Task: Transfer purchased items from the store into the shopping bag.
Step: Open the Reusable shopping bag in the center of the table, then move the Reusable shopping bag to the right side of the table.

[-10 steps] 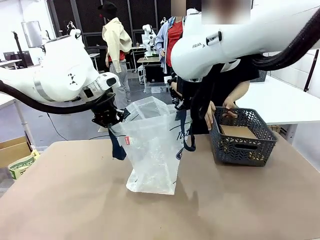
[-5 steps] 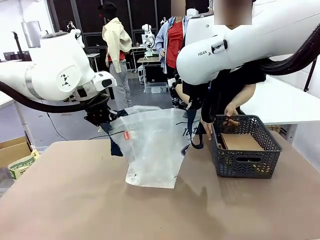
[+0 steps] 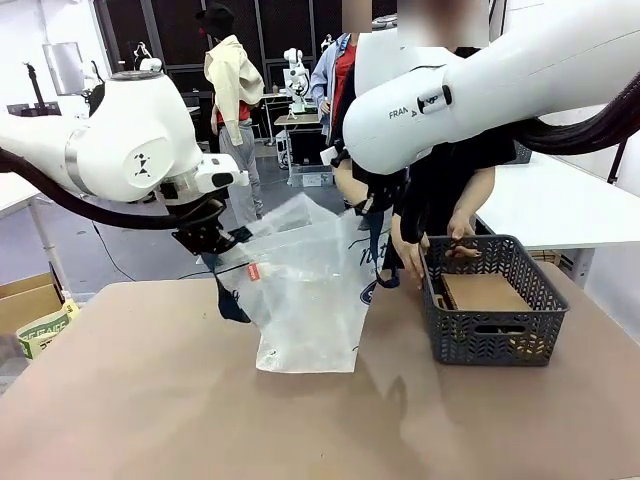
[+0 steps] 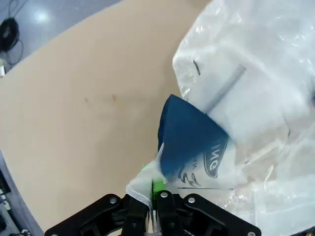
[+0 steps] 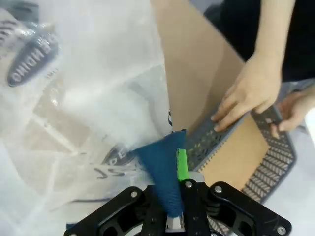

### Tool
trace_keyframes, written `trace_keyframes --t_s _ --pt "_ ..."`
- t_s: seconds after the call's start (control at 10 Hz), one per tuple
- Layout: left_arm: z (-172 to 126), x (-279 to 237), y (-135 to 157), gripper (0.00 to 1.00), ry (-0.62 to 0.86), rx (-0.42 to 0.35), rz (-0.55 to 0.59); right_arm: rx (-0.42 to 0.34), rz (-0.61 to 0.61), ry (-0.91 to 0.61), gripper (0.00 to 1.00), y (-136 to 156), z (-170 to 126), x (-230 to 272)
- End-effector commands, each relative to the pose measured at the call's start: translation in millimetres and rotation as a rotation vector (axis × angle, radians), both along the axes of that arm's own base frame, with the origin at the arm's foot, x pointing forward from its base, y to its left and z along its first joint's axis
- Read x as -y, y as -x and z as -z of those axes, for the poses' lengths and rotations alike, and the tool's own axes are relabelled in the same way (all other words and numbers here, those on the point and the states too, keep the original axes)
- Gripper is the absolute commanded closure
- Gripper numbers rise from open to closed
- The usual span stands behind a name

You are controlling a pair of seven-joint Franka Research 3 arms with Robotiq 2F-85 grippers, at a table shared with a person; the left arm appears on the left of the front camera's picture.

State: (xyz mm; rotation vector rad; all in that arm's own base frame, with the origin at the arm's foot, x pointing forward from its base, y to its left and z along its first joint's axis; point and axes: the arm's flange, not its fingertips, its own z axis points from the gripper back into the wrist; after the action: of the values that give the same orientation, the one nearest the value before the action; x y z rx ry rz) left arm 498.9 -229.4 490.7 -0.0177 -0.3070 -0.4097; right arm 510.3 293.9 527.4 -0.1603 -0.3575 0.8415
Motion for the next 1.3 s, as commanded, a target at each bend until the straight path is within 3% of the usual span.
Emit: trace_keyframes --t_s 0.0,0.2,0.4,0.5,0.6,1.2 --pt "-5.8 11.8 -3.6 1.0 0.143 0.033 -0.176 0.1 0.03 -0.01 1.0 9.6 12.9 -4.2" --pt "-5.7 13.8 -5.0 1.0 0.221 0.048 -0.187 0.129 0.035 0.028 1.0 17.4 20.7 -7.4" --pt "3.3 17.2 -11.4 1.0 0.18 0.003 -0.144 0.142 0.036 0.027 1.0 22.0 22.7 -8.9" --pt "-11.6 12.6 -8.4 1.0 0.203 0.03 -0.181 0.144 0.025 0.014 1.0 23.3 22.7 -8.2" --pt "-11.6 12.6 -8.4 1.0 0.203 0.03 -0.181 0.107 0.016 0.019 1.0 12.2 17.5 -9.6" --pt "-11.6 12.6 -8.4 1.0 0.203 0.03 -0.181 0.107 0.016 0.019 1.0 12.2 17.5 -9.6"
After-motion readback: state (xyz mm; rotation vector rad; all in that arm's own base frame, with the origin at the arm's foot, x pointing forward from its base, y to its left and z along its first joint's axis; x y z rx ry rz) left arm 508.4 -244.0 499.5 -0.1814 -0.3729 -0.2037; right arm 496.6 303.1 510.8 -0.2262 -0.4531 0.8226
